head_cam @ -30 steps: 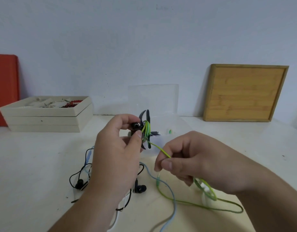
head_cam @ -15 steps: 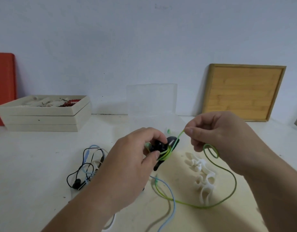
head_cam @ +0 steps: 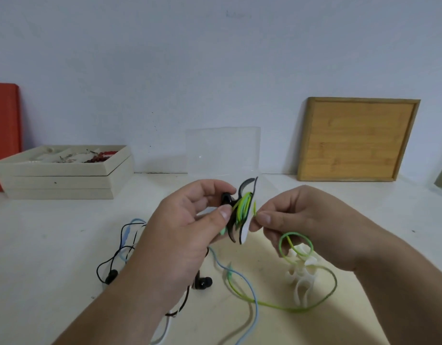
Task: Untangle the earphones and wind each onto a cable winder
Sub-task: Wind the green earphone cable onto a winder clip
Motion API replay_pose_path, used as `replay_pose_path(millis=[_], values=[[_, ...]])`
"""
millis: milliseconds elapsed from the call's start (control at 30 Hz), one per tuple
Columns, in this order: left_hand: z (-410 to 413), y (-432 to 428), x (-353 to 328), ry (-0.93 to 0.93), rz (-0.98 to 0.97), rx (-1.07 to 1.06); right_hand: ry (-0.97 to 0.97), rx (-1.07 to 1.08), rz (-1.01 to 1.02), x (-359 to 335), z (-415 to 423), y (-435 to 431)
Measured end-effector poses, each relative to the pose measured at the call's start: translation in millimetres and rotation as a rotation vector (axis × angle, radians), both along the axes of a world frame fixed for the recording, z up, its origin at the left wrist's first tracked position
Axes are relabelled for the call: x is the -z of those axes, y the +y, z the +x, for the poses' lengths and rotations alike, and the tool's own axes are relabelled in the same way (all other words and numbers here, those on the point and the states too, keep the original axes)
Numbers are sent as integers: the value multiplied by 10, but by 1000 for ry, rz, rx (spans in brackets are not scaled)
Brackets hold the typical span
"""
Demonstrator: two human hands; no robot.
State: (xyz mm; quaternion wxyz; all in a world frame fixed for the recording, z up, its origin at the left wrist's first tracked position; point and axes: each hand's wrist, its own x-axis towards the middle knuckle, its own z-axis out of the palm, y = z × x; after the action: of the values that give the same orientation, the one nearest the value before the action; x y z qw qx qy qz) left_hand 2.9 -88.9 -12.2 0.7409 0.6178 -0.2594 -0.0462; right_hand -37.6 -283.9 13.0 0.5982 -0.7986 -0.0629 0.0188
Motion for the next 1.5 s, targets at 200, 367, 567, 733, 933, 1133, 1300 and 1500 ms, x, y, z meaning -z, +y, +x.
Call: replay_pose_path(millis=[200,367,567,733,933,1133,1300,1500], values=[[-27,-33,-20,242,-286,86,97,-224,233,60,32,66],[-79,-38,-111,349,-413,129,206,-250,342,91,52,104],[-44,-3,-157,327,-431,72,384,-135,328,144,63,208],[153,119,-107,412,-519,-179,376,-85,437,56,49,7],[289,196,-74,487,-612,-333,299,-151,605,-63,-19,-275],[286,201,-104,501,-657,-408,150,313,986,-188,-31,-321],[288,203,-92,505,-627,-452,112,565,1058,-188,-59,-272],[224,186,-125,401,-555,-360,-19,1093,171,-172,-20,-414]])
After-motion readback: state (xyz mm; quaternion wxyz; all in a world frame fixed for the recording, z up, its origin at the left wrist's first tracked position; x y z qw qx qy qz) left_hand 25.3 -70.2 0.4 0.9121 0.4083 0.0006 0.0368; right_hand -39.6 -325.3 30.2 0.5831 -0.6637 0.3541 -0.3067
